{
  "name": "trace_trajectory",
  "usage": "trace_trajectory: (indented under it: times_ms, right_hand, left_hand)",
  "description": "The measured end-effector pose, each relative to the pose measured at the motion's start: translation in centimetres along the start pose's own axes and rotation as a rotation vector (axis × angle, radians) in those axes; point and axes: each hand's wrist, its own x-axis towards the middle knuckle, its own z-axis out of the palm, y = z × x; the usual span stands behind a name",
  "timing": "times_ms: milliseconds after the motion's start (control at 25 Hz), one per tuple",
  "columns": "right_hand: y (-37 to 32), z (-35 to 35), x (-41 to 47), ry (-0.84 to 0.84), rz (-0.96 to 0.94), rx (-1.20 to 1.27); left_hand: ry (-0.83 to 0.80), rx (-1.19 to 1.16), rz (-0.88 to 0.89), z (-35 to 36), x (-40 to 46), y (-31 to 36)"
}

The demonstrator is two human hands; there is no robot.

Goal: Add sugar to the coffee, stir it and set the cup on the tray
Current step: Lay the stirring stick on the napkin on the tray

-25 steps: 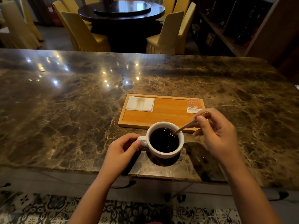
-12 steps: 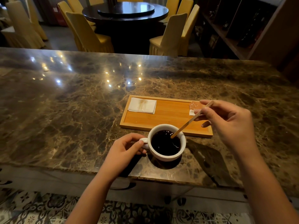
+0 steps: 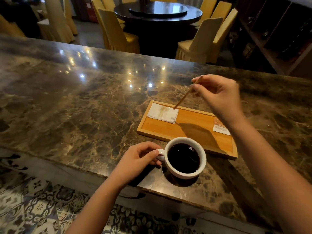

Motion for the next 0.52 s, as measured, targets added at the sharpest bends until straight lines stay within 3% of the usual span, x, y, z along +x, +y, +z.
trace_trajectory:
  times_ms: [280, 520]
  right_hand:
    - [2.6, 6.2, 0.0, -0.296, -0.755, -0.352]
    - [3.5, 7.7, -0.9, -0.493, -0.965, -0.324]
  left_hand:
    - [0.005, 0.001, 0.005, 0.0, 0.0, -0.2]
    - [0.014, -0.005, 0.02, 0.1, 0.0, -0.3]
